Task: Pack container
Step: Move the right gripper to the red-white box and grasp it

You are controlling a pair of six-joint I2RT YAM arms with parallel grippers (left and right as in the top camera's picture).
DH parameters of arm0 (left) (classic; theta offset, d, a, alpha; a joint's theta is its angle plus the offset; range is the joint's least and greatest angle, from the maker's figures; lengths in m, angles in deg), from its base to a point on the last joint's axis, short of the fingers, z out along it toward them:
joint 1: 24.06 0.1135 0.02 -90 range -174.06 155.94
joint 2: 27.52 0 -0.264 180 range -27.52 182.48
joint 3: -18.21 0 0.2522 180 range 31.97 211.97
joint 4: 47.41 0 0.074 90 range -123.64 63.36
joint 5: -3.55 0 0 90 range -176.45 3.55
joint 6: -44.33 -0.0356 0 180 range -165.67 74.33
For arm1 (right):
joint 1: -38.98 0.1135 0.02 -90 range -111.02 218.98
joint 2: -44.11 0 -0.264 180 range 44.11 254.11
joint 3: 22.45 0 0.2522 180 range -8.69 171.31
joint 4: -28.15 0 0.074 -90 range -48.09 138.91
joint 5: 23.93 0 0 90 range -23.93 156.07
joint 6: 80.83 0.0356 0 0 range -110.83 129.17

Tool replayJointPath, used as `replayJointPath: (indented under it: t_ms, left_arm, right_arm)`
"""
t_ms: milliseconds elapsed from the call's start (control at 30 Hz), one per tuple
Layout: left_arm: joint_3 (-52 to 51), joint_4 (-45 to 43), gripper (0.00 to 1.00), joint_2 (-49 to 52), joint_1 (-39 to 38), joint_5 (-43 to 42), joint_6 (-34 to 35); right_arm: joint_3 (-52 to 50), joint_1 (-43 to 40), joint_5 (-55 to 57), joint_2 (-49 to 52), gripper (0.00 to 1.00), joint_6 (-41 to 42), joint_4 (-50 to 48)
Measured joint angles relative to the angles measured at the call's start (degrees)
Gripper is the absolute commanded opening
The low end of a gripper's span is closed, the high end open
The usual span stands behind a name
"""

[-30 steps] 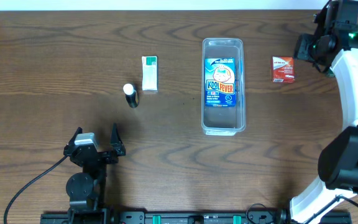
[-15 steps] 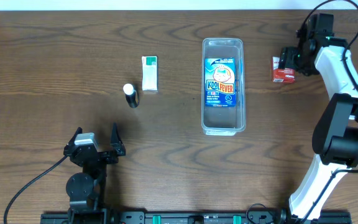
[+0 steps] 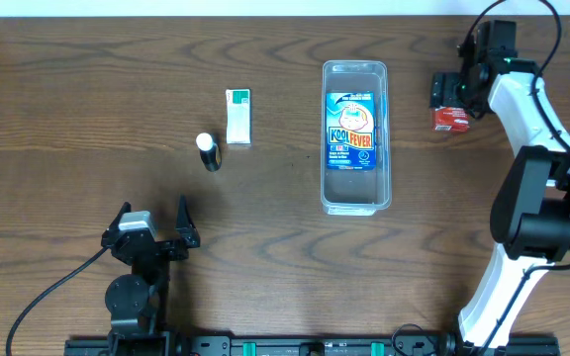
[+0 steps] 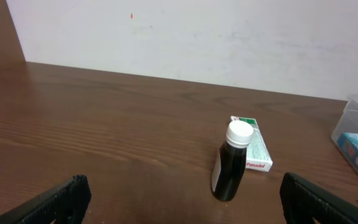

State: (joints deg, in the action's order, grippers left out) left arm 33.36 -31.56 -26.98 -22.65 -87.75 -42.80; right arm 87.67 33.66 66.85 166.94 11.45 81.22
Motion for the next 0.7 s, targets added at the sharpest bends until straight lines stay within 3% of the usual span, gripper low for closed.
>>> replayJointPath:
  t_ms: [700]
  left_arm:
    - [0.0, 0.0, 0.98, 0.0, 0.0, 0.0, 0.0]
  right_arm:
    - [0.0, 0.9, 4.2, 3.7, 0.91, 0.0, -1.5]
